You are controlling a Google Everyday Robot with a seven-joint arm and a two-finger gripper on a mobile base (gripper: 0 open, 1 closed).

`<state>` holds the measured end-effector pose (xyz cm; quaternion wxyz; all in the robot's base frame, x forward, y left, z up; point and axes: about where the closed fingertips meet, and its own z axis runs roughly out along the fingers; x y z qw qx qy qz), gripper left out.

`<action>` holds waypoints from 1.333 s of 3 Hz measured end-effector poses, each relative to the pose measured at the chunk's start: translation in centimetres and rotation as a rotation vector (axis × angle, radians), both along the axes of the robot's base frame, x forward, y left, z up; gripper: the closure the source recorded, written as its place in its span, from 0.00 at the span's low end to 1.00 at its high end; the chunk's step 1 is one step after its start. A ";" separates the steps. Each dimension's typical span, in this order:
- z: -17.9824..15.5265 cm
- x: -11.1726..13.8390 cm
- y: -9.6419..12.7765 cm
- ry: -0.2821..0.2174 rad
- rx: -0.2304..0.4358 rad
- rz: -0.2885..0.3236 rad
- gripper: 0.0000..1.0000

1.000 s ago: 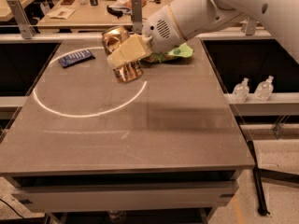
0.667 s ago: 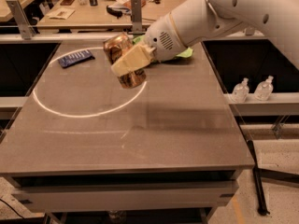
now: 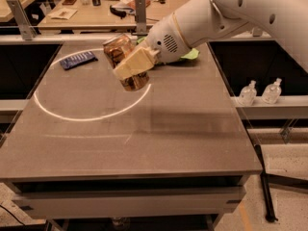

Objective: Place orange can upright

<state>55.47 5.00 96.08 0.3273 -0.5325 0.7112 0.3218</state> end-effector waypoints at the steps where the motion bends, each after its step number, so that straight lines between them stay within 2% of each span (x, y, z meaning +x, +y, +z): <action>1: -0.7 -0.2 0.2 -0.027 0.067 -0.004 1.00; 2: -1.9 -0.1 0.1 -0.073 0.202 -0.003 1.00; 3: -4.2 -0.2 -0.4 -0.105 0.253 0.017 1.00; 4: -7.4 -0.9 -1.2 -0.082 0.242 0.010 1.00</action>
Offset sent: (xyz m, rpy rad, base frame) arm 0.0021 -0.0114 -0.0336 0.3828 -0.1628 0.0091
